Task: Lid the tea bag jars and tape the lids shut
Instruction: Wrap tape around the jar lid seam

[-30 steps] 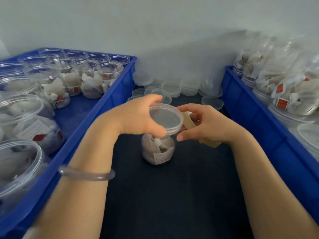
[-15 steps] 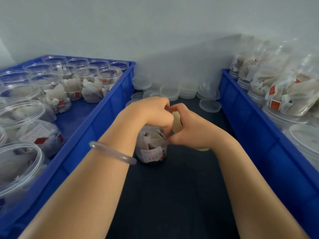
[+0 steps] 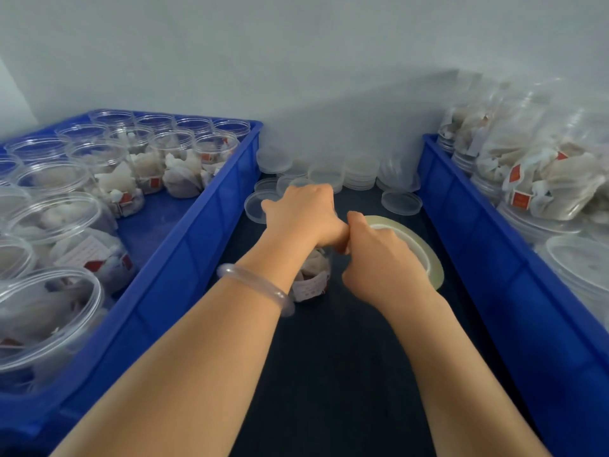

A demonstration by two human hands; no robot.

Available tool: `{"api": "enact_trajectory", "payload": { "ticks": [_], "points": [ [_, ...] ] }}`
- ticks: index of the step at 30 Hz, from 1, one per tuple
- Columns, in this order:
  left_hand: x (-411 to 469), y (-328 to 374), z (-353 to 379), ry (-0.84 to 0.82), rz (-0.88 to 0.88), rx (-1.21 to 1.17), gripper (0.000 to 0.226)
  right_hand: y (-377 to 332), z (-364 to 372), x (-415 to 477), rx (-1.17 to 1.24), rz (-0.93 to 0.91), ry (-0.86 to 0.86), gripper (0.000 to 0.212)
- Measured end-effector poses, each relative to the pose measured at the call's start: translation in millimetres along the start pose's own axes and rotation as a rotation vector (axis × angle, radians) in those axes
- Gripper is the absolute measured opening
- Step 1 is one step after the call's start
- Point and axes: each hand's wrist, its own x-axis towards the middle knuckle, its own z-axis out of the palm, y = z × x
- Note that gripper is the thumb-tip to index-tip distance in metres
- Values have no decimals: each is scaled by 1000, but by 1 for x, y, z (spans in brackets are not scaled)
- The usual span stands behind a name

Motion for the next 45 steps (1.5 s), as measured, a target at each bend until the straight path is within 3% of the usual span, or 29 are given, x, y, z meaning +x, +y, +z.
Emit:
{"api": "enact_trajectory", "payload": {
  "ticks": [3, 7, 9, 12, 15, 17, 19, 22, 23, 26, 27, 29, 32, 34, 41, 45],
  "points": [
    [5, 3, 4, -16, -27, 20, 30, -2, -10, 1, 8, 37, -49, 34],
    [18, -6, -1, 84, -153, -51, 30, -15, -17, -20, -72, -54, -100, 73],
    [22, -6, -4, 75, -195, -68, 29, -20, -13, -29, -76, -166, -123, 70],
    [20, 1, 1, 30, -136, 23, 30, -11, -12, -14, -46, -130, -182, 58],
    [21, 1, -1, -4, -119, 74, 48, 0, 1, -3, 2, -107, -142, 68],
    [19, 0, -4, -59, -114, 53, 79, 4, 20, -2, 53, -78, -76, 73],
    [12, -4, -8, 27, -83, -196, 90, 10, 39, -1, 49, -34, -26, 67],
    [3, -28, -2, 444, -34, -611, 72, 22, 57, 0, -106, -84, 10, 52],
    [-2, -37, 4, 506, -21, -685, 65, 26, 61, 2, -122, -102, 17, 50],
    [-14, -58, 32, 377, -16, -960, 33, 32, 70, 9, -197, -96, 13, 53],
    [-16, -61, 40, 323, 1, -1038, 35, 34, 71, 11, -203, -91, -18, 56],
    [-17, -65, 52, 299, 41, -1116, 46, 36, 68, 12, -12, -74, -38, 65],
    [-16, -67, 60, 339, 4, -1209, 50, 30, 45, 17, 697, -11, 118, 76],
    [-18, -67, 63, 343, -5, -1299, 51, 21, 35, 17, 1025, -55, 192, 68],
    [-29, -64, 66, 406, -52, -1419, 59, -3, 54, -6, 1351, -90, 442, 42],
    [-32, -60, 65, 421, -89, -1426, 61, -7, 58, -9, 1230, -146, 555, 32]
  ]
}}
